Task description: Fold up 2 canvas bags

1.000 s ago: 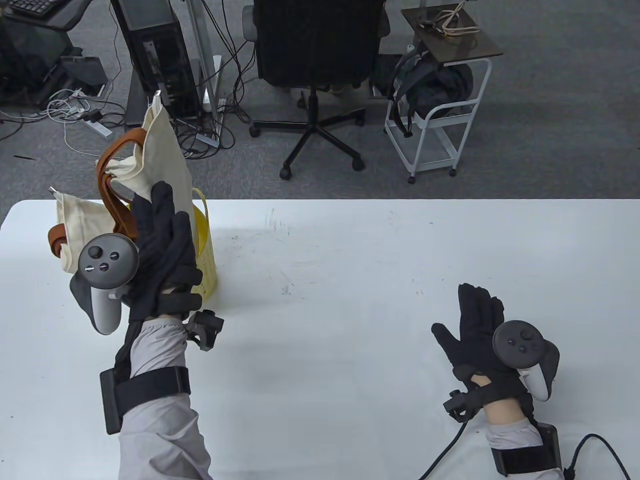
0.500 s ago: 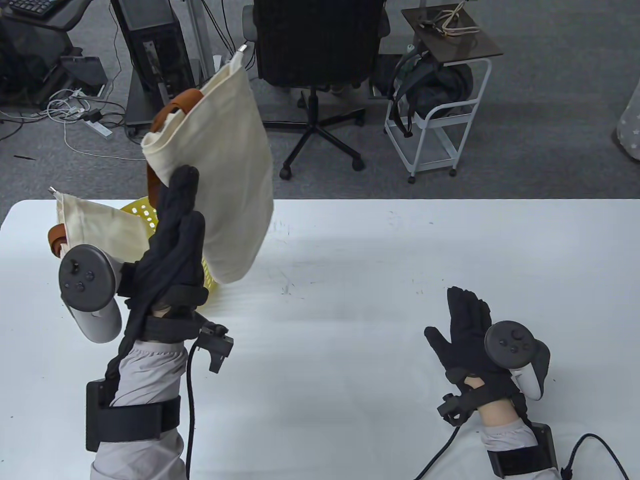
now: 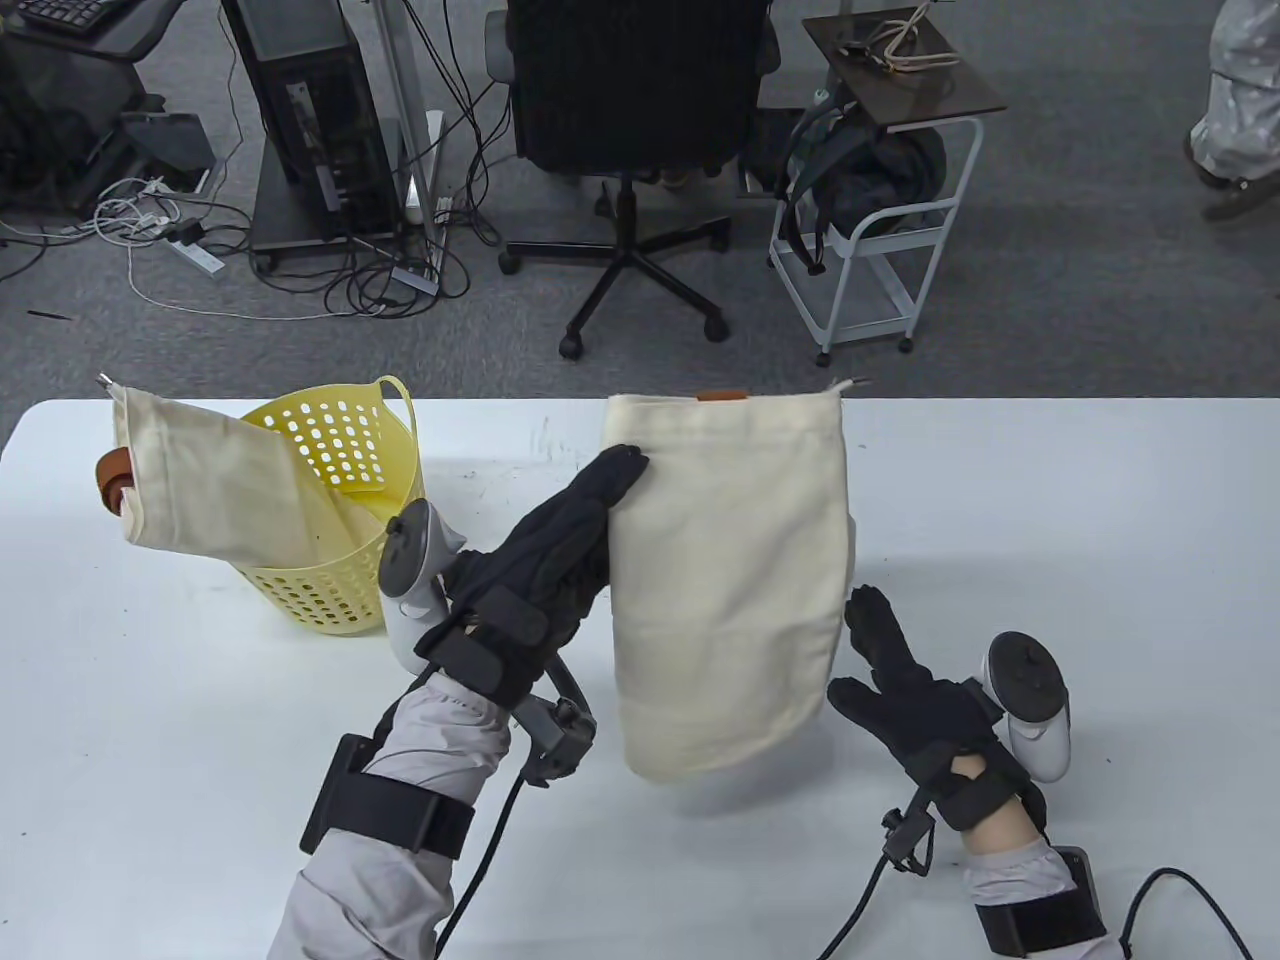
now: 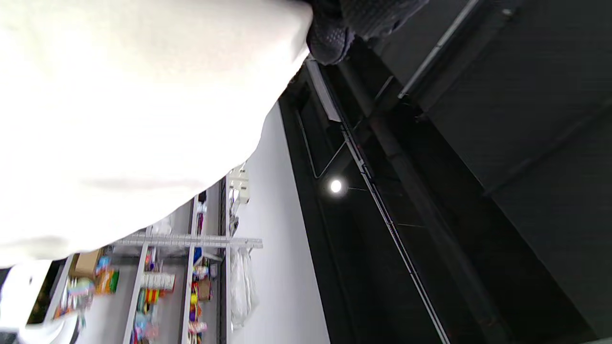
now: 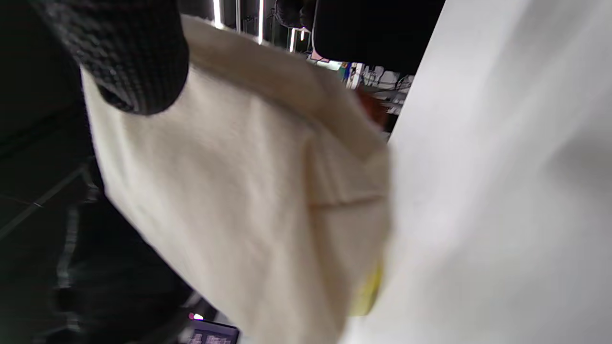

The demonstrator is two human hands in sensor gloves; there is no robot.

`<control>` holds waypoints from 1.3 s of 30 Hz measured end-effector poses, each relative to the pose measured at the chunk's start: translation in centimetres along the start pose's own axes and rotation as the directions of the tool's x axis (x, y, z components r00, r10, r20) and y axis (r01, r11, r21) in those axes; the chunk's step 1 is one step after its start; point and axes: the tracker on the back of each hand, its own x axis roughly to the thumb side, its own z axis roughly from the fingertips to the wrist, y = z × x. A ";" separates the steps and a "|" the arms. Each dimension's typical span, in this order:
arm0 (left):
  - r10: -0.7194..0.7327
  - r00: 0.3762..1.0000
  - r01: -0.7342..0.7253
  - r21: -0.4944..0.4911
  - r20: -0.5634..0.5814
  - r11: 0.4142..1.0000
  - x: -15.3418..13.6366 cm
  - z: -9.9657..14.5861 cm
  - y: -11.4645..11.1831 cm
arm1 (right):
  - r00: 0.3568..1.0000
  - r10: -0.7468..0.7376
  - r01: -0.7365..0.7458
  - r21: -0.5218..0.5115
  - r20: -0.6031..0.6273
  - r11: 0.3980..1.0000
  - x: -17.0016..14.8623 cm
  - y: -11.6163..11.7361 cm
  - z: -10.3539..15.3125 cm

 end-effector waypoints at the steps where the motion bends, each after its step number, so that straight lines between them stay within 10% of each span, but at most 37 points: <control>1: 0.042 0.999 -0.042 -0.002 -0.022 0.999 -1.0 -0.2 -0.1 | 0.999 -0.016 0.016 0.000 0.034 1.000 0.1 0.0 -0.1; 7: 0.021 0.991 -0.014 0.052 -0.133 0.999 -4.3 -0.5 1.1 | 0.994 -0.011 0.025 -0.137 0.106 0.990 0.8 -0.3 -0.2; 17: -0.229 0.873 0.281 0.059 -0.430 0.958 -8.2 0.4 3.2 | 0.994 -0.091 0.094 -0.049 0.063 0.994 -0.1 0.1 -0.6; 25: -0.671 0.640 0.679 -0.134 -0.374 0.722 -7.2 -1.1 -1.9 | 0.992 -0.128 0.128 -0.020 0.015 0.992 -0.8 1.1 -0.9; 32: -0.648 0.650 0.560 -0.325 -0.396 0.762 -9.2 -2.2 -7.6 | 0.976 -0.216 0.216 0.048 -0.008 0.975 -1.2 1.5 -1.0; 39: -0.770 0.498 0.722 -0.300 -0.400 0.623 -9.4 -3.3 -7.3 | 0.969 -0.238 0.246 0.200 -0.064 0.948 -1.5 2.3 -1.3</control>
